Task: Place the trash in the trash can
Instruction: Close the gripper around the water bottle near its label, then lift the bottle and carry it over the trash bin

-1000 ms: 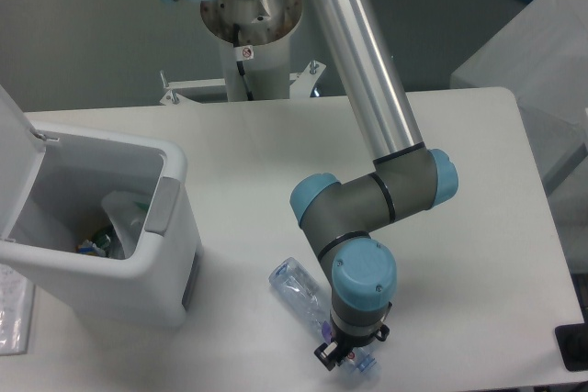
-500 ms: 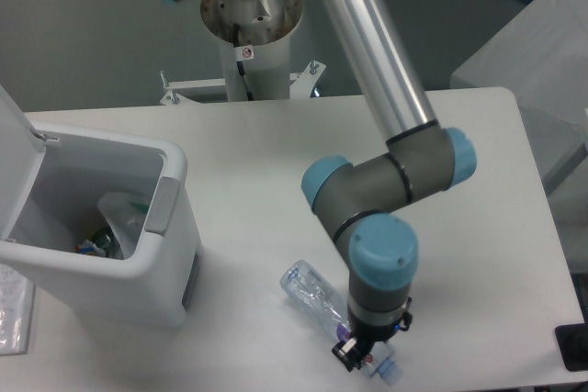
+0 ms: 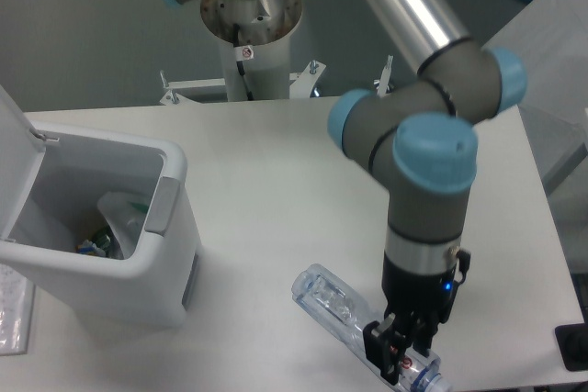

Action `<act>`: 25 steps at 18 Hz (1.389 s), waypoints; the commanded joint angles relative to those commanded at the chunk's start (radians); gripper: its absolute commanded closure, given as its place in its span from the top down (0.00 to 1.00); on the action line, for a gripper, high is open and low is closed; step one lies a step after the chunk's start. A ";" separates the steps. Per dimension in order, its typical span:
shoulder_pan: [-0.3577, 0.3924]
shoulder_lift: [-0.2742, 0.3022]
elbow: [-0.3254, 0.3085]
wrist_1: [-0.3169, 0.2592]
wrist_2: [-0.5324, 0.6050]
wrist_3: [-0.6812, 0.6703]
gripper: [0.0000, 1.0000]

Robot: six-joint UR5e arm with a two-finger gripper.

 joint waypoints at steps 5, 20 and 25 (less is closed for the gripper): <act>-0.012 0.057 0.031 0.005 -0.150 0.074 0.64; -0.123 0.267 -0.184 0.006 -0.401 0.215 0.64; -0.155 0.279 -0.231 0.006 -0.401 0.221 0.64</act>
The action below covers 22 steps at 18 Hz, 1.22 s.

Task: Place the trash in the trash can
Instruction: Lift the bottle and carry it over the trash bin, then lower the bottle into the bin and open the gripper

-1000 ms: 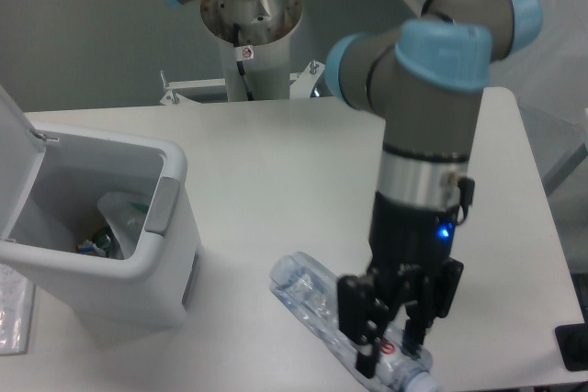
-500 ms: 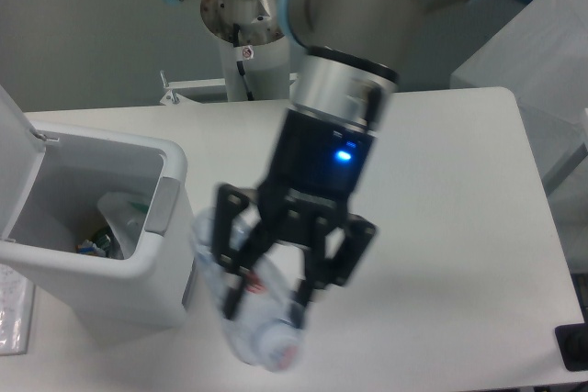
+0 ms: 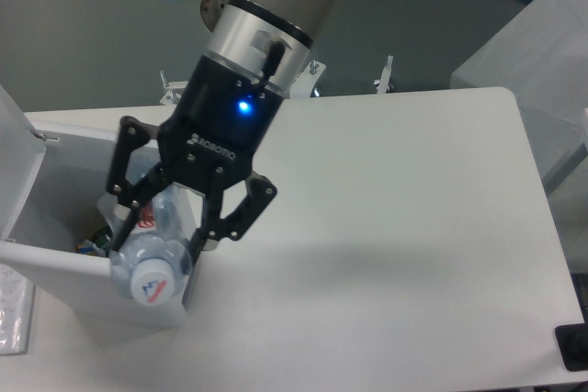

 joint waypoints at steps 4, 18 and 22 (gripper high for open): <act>-0.032 0.014 -0.035 0.000 0.002 0.006 0.64; -0.114 0.026 -0.201 0.123 0.011 0.152 0.69; -0.115 0.041 -0.229 0.126 0.011 0.186 0.94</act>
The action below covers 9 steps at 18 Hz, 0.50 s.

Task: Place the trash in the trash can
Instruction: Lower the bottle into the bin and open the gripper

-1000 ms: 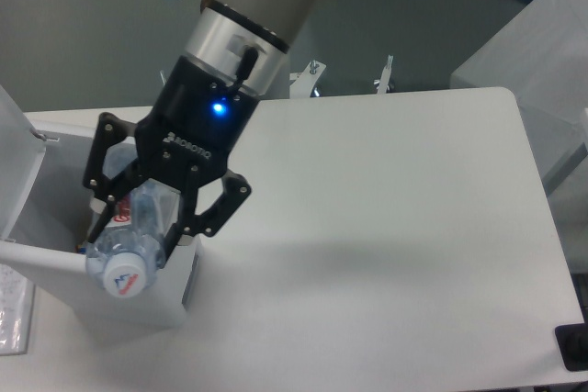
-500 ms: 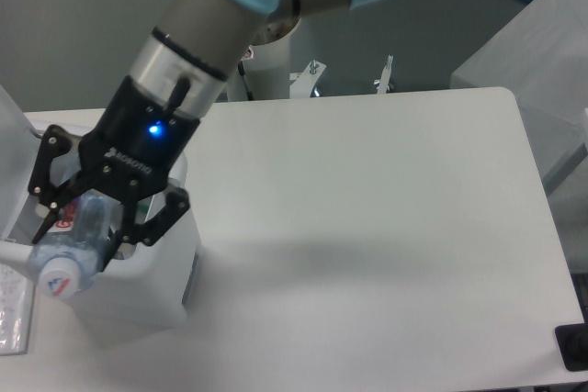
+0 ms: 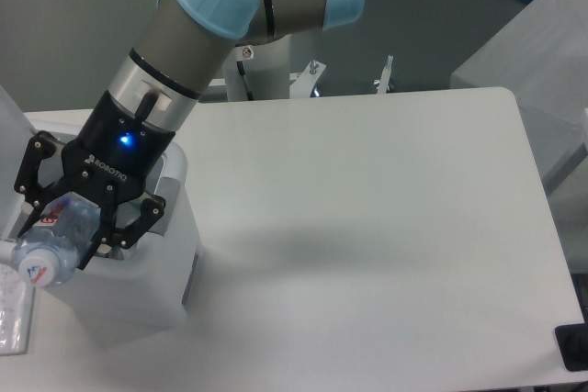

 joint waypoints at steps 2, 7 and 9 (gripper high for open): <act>0.000 0.014 -0.015 0.000 0.000 0.006 0.95; 0.020 0.058 -0.077 -0.002 0.000 0.101 1.00; 0.066 0.066 -0.074 -0.002 0.000 0.164 1.00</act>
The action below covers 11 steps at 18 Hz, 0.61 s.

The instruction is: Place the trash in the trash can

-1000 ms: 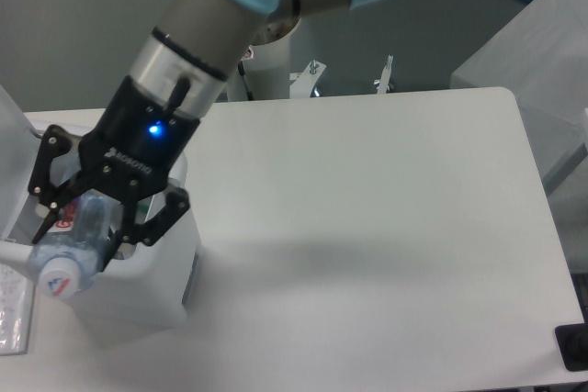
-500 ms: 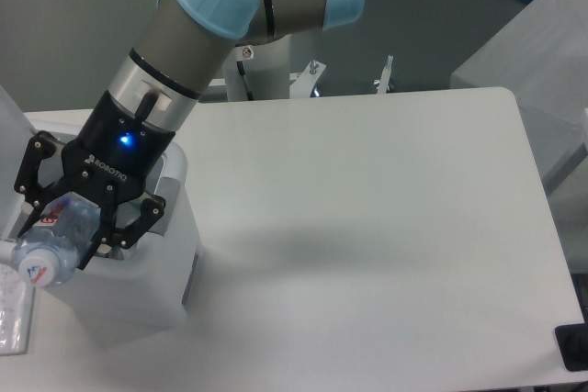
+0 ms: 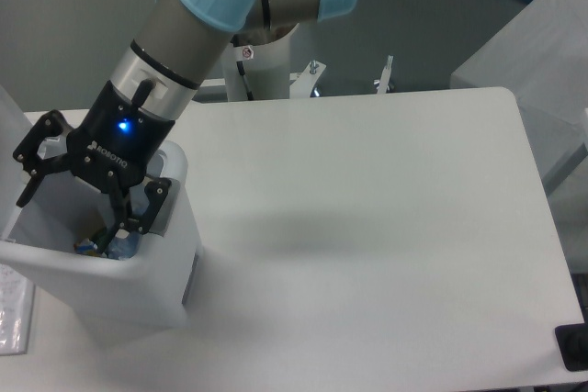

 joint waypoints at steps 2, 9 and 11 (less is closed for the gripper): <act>0.052 -0.001 0.009 0.000 0.000 0.061 1.00; 0.212 -0.104 0.136 -0.005 0.035 0.188 1.00; 0.221 -0.138 0.170 -0.005 0.144 0.198 1.00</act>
